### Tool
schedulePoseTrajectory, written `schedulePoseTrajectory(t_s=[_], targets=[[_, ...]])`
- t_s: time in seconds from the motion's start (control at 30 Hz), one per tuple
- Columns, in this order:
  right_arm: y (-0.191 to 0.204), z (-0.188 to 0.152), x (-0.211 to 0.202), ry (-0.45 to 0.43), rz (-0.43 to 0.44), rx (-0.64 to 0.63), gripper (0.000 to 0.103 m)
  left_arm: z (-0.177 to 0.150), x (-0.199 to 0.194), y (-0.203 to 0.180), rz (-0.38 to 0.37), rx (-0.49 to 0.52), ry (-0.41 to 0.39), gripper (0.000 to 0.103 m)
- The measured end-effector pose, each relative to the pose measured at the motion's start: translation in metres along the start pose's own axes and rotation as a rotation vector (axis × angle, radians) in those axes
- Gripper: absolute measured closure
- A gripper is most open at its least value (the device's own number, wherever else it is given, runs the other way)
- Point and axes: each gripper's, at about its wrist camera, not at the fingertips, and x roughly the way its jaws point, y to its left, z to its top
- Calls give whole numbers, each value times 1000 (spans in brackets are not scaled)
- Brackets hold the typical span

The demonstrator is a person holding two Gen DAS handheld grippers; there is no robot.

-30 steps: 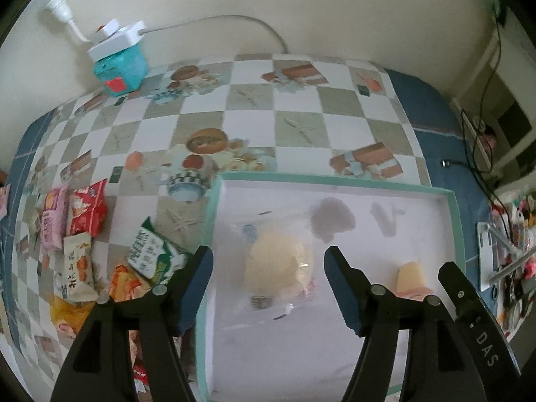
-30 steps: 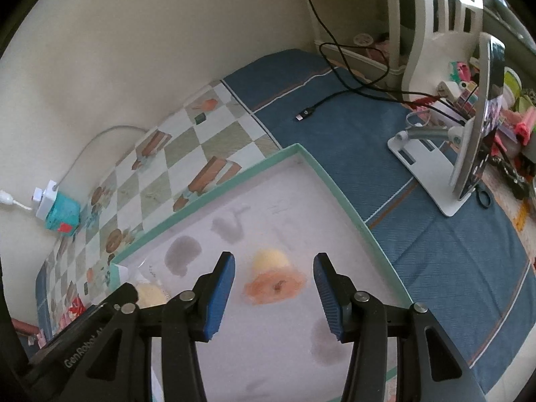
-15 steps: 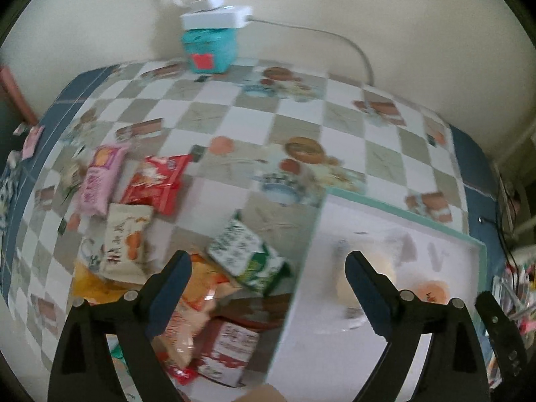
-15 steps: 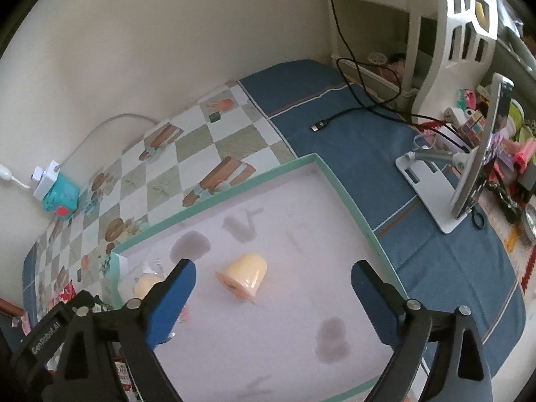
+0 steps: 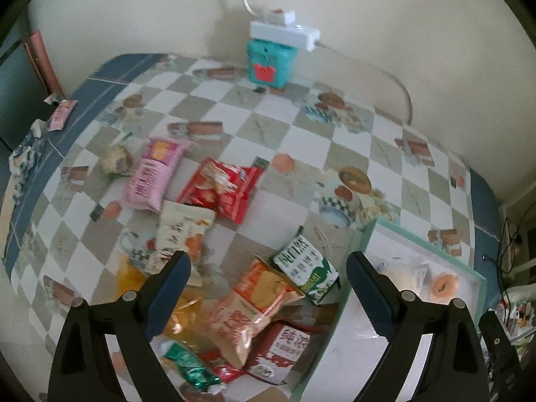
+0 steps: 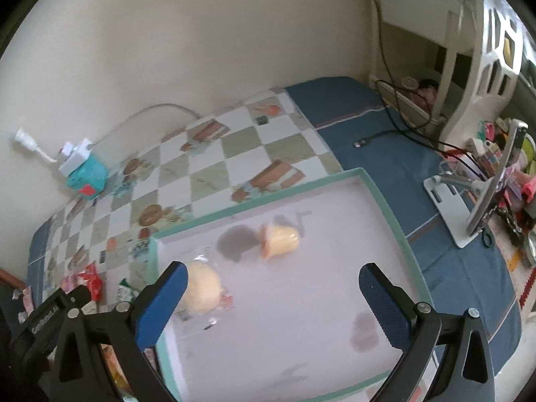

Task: Organize snacks
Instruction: 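Withdraw both tools from the tray back toward the snack pile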

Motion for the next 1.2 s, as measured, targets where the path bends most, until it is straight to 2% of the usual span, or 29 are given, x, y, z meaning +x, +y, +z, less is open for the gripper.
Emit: schedulePoseTrajectory(t_s=[0.07,0.23,0.43,0.67,0.87,1.03,1.2], targets=[[7,-1,-9,-13,-7,-13,0,-1,-11,7,7,-1,-29,9],[17,-8,-32,-20,47,-11,0,-9,-33,22,18,28,-88,9],[23,-17,-72,-114,-11,-17,0,-18,-56,52,33,37,-139,9],[12,-37,-99,-155,49,38,0,-26,-73,91,56,35,-172,9],[32,-57,-96,-108,138,24,0,-26,-76,138,49,-32,-140,9],[65,-68,-90,-64,135,-20,0,-22,-65,183,28,-125,-81,9],[102,-82,-71,26,137,-76,0,-19,-43,210,38,-155,-3,9]])
